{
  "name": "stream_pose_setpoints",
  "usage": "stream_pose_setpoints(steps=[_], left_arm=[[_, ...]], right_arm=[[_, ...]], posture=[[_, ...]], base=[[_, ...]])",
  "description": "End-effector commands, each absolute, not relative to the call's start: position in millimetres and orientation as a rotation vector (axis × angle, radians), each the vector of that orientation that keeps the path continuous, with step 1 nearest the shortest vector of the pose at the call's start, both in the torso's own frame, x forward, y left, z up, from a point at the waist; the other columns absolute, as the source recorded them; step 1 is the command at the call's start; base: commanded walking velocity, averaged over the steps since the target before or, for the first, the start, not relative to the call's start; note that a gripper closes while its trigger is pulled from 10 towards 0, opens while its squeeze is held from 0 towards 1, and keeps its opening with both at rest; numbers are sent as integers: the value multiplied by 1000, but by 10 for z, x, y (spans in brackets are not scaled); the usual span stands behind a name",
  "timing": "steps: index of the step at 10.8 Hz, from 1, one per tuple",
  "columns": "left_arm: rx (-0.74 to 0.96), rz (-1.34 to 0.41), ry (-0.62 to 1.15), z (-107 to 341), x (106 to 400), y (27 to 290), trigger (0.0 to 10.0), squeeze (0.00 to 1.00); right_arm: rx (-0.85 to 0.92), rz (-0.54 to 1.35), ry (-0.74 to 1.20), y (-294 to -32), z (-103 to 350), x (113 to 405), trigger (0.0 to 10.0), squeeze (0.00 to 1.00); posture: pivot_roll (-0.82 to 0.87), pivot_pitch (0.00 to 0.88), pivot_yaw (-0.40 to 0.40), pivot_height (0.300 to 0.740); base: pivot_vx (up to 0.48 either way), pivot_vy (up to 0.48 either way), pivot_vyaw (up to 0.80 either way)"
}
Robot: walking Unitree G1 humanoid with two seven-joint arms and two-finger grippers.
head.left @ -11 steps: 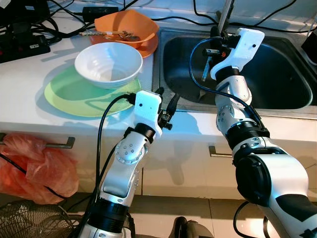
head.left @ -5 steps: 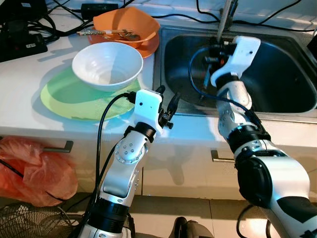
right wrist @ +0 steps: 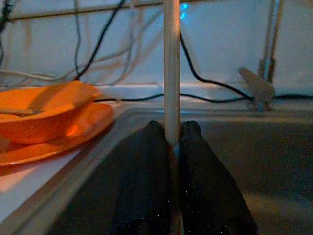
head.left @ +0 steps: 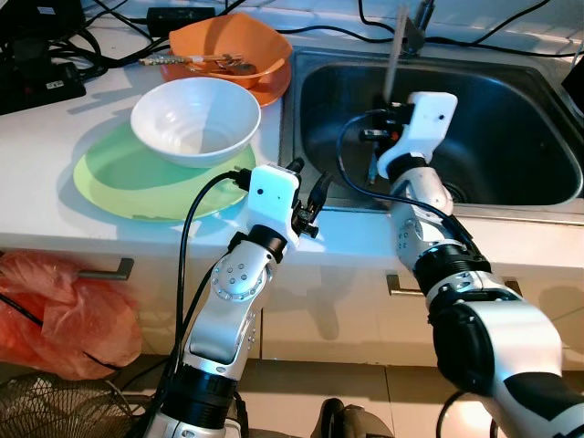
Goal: Kitchen organization
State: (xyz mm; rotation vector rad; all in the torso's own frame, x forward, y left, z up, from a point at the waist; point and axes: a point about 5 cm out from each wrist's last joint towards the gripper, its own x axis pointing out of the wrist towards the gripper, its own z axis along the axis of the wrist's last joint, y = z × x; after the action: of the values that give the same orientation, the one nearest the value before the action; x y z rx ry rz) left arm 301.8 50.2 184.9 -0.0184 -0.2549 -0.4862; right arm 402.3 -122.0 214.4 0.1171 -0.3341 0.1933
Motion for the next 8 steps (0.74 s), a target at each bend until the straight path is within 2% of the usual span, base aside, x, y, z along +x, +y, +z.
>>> stream_pose_setpoints(steps=[1,2,8], left_arm=[[-11,-499,-223,1791,3005,471,10000,0],[-10,-494,-224,1792,3008,480,10000,0],[-6,-498,-222,1785,3003,472,10000,0]], right_arm=[[101,202,-323,-1226,2093,4003,10000,659],[106,193,-313,-1252,2047,3989,10000,1000],[145,107,-281,-1405,1887,3906,10000,1000]], posture=[[177,187,-51,740],[178,189,-51,740],[167,188,-51,740]], base=[[0,0,0],[0,0,0],[0,0,0]])
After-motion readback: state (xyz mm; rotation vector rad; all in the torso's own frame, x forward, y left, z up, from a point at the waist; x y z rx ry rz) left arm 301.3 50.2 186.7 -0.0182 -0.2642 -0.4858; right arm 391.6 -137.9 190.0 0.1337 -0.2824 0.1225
